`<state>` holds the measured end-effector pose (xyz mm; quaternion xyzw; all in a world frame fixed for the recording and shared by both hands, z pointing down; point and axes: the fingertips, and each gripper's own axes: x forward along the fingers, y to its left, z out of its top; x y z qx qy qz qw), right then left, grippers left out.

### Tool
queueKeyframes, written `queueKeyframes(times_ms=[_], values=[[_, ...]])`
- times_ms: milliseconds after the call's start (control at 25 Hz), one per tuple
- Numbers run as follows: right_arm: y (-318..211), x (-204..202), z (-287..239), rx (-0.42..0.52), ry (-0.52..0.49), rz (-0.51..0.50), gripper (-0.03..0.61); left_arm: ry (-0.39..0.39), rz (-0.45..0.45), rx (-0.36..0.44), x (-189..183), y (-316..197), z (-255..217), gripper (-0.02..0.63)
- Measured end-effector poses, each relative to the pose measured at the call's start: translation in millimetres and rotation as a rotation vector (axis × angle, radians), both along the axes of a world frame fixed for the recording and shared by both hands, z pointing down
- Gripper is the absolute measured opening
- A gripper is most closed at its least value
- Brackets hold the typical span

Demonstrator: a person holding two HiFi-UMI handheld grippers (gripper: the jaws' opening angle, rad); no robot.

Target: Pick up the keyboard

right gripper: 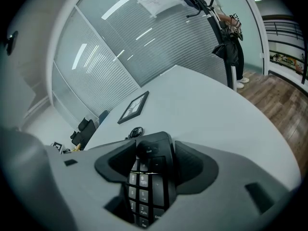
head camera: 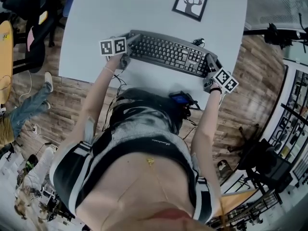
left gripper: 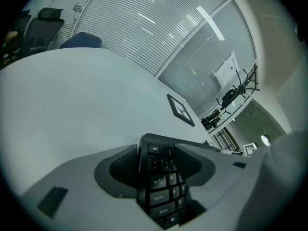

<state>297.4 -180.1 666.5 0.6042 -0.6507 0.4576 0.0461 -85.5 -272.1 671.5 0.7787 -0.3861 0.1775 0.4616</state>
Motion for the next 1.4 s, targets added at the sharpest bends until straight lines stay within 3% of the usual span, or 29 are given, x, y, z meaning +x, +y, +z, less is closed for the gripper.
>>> queueKeyframes(times_ms=[1400], values=[[0.8,-0.5,0.2,0.001,0.010,0.001,0.253,-0.010,0.000,-0.001,-0.4,-0.3,0.2,0.224]])
